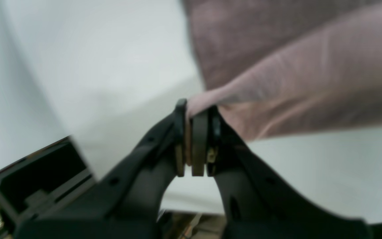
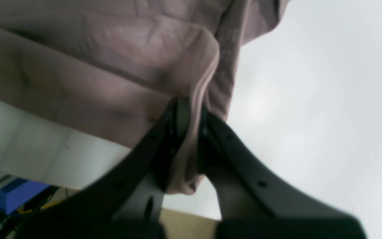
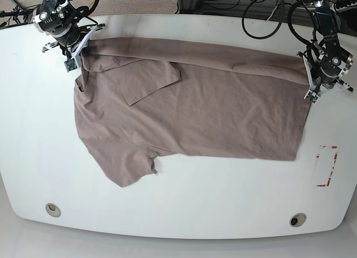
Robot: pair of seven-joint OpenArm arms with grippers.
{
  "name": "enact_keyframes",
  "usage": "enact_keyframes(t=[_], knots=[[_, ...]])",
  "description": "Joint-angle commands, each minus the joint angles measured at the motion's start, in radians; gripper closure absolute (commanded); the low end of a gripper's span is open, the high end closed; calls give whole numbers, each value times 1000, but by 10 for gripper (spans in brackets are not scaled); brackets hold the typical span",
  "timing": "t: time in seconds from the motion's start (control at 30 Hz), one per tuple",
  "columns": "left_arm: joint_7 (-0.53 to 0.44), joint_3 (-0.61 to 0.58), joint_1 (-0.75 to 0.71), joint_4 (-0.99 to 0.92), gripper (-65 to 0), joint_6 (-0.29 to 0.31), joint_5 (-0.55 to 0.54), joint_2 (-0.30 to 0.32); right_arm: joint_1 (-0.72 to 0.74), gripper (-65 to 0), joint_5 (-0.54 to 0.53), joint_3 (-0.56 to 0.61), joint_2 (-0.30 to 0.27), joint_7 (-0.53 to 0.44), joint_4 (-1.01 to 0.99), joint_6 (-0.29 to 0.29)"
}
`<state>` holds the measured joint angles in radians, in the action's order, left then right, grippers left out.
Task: Fold the T-shirt properly
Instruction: 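Open both grippers and release the shirt edge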
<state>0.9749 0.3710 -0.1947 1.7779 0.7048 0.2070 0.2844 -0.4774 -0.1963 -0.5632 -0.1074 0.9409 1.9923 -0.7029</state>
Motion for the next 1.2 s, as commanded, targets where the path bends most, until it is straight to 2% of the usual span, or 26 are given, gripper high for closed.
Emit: enact_keyframes(t=[0.0, 0.2, 0.63, 0.7, 0.73, 0.87, 0.9, 1.0, 1.07, 1.17], knots=[[-18, 0, 42, -43, 0, -7, 6, 16, 3, 0, 14, -7, -2, -35, -12, 5], [-67, 0, 84, -126, -1, -7, 6, 17, 4, 0, 13, -7, -1, -36, -29, 5], [-67, -2, 154, -229, -7, -7, 6, 57, 6, -2, 13, -5, -1, -44, -32, 5], [-67, -7, 159, -230, -31, -7, 6, 65, 6, -17, 13, -5, -1, -44, -32, 5], [-67, -13, 165, -234, -54, -7, 6, 66, 6, -35, 13, -5, -1, -46, -32, 5], [-67, -22, 186, -232, -189, -7, 6, 66, 6, -182, 14, -7, -1, -47, -32, 5], [-67, -20, 192, -229, -257, -7, 6, 66, 6, -262, 14, -7, -1, -47, -32, 5], [-67, -19, 202, -224, -375, -7, -1, 66, 6, -404, 13, -21, -1, -49, -29, 5], [-66, -17, 215, -214, -406, -7, -2, 66, 6, -466, 7, -28, 1, -49, -29, 5], [-64, -16, 225, -174, -415, -7, -4, 65, 6, -504, 4, -30, 1, -49, -26, 5]])
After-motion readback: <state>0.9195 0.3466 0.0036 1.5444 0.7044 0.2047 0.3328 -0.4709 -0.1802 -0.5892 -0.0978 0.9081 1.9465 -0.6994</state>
